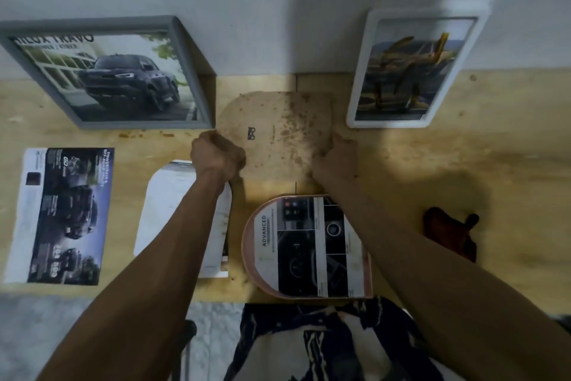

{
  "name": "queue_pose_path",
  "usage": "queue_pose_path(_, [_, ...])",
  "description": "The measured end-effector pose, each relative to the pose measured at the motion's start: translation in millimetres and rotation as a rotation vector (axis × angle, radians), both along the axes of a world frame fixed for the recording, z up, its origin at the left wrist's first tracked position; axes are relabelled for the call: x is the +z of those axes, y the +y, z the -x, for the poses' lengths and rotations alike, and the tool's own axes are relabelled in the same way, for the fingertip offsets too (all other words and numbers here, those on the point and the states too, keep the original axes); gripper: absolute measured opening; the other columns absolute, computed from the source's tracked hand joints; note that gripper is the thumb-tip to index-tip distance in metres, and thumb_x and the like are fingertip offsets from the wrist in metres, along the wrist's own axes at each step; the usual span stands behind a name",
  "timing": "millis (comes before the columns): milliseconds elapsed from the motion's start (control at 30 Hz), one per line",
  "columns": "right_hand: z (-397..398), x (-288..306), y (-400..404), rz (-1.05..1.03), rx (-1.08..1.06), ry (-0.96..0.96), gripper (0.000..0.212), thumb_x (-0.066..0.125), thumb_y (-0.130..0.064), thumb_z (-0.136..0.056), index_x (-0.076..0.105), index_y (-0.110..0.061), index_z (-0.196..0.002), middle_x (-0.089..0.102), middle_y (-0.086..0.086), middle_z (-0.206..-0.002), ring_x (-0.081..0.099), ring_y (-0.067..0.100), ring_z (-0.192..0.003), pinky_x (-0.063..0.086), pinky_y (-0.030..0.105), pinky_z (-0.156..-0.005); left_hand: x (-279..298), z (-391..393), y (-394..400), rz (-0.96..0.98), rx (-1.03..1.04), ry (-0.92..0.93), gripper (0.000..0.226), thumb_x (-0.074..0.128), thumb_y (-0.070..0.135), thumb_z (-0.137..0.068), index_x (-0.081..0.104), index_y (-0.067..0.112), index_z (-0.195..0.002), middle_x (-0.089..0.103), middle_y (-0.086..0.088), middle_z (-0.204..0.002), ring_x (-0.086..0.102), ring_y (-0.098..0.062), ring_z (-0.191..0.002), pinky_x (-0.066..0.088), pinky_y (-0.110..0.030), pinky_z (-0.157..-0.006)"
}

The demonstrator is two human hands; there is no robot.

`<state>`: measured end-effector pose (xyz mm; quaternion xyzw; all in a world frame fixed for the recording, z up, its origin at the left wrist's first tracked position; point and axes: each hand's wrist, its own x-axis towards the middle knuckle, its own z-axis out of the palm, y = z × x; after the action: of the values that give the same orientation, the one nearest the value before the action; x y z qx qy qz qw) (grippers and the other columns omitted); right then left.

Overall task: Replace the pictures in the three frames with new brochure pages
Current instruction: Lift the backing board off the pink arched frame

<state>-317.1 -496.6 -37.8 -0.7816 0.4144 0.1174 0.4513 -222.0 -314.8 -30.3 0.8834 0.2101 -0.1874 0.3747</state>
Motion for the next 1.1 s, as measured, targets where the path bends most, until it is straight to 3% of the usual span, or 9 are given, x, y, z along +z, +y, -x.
queue_pose_path(167, [-3.3,-7.0,-0.8,0.059,0.033,0.008,0.058,0.055,-0.014,-0.089,0.040,-0.012,-0.145,0.038,0.015,-0.138,0.050,0.032,-0.116,0.050,0.043,-0.098,-14.2,-2.6,2.4,-0.001,-0.014,0.088,0.079,0.087,0.015,-0.069,0.051,0.008,-0.139,0.058,-0.008,-0.132,0.057,-0.027,-0.120,0.047,-0.023,-0.088])
queue_pose_path(267, [-2.5,-8.1,-2.5,0.060,0.039,0.001,0.059,0.060,-0.015,-0.089,0.040,-0.010,-0.144,0.036,0.015,-0.138,0.045,0.030,-0.121,0.043,0.038,-0.105,-29.5,-9.1,9.9,-0.015,-0.004,0.092,0.084,0.087,0.032,-0.042,0.062,0.021,-0.122,0.062,-0.009,-0.126,0.062,-0.030,-0.115,0.056,-0.040,-0.095])
queue_pose_path(367, [0.6,-6.9,-3.2,0.053,0.056,-0.014,0.065,0.062,-0.014,-0.087,0.037,-0.011,-0.147,0.034,0.015,-0.142,0.040,0.030,-0.126,0.036,0.033,-0.106,-65.8,-15.0,25.5,-0.086,-0.044,0.092,0.064,0.079,0.031,-0.049,0.068,0.023,-0.111,0.065,-0.007,-0.120,0.065,-0.030,-0.109,0.058,-0.044,-0.092])
queue_pose_path(500, [9.9,-11.1,1.3,0.066,0.064,-0.062,0.066,0.055,-0.006,-0.085,0.036,-0.010,-0.148,0.037,0.015,-0.142,0.037,0.030,-0.129,0.032,0.032,-0.108,-34.5,1.7,11.8,-0.094,-0.129,0.067,0.037,0.076,0.031,-0.066,0.065,0.020,-0.100,0.067,-0.006,-0.111,0.067,-0.029,-0.099,0.061,-0.040,-0.082])
queue_pose_path(667, [29.8,-4.1,3.9,0.107,0.041,-0.171,0.056,0.056,-0.008,-0.092,0.041,-0.011,-0.145,0.044,0.017,-0.137,0.042,0.028,-0.127,0.029,0.020,-0.096,-9.3,31.8,6.9,-0.062,-0.124,-0.018,0.074,0.073,0.049,-0.072,0.048,0.016,-0.133,0.059,-0.011,-0.130,0.061,-0.030,-0.112,0.059,-0.045,-0.088])
queue_pose_path(800, [64.6,5.7,8.3,0.160,0.071,-0.193,0.051,0.054,-0.001,-0.091,0.047,-0.010,-0.140,0.047,0.017,-0.135,0.043,0.028,-0.125,0.024,0.008,-0.089,5.2,77.5,12.8,-0.012,-0.178,-0.082,0.061,0.072,0.046,-0.079,0.059,0.011,-0.127,0.067,-0.010,-0.121,0.064,-0.027,-0.107,0.055,-0.034,-0.090])
queue_pose_path(933, [120.8,9.1,23.7,0.229,0.073,-0.153,0.047,0.060,-0.012,-0.091,0.050,-0.012,-0.137,0.049,0.012,-0.135,0.043,0.029,-0.126,0.028,0.021,-0.093,9.3,136.8,29.9,0.031,-0.250,-0.059,0.039,0.077,0.034,-0.084,0.068,0.009,-0.113,0.070,-0.005,-0.101,0.061,-0.015,-0.087,0.043,-0.023,-0.075])
queue_pose_path(1000, [145.0,9.7,33.3,0.254,0.099,-0.133,0.045,0.061,-0.015,-0.090,0.054,-0.013,-0.135,0.053,0.012,-0.132,0.045,0.030,-0.123,0.032,0.026,-0.091,6.0,162.4,38.0,-0.003,-0.299,-0.054,0.027,0.076,0.031,-0.086,0.067,0.010,-0.100,0.068,-0.006,-0.091,0.064,-0.022,-0.084,0.048,-0.029,-0.071])
queue_pose_path(1100, [173.4,6.6,47.1,0.302,0.174,-0.067,0.049,0.063,-0.015,-0.086,0.055,-0.014,-0.134,0.055,0.012,-0.129,0.050,0.032,-0.119,0.041,0.032,-0.093,-3.2,190.1,45.4,-0.120,-0.409,-0.046,0.031,0.074,0.040,-0.084,0.065,0.012,-0.094,0.066,-0.008,-0.095,0.064,-0.029,-0.091,0.057,-0.042,-0.076])
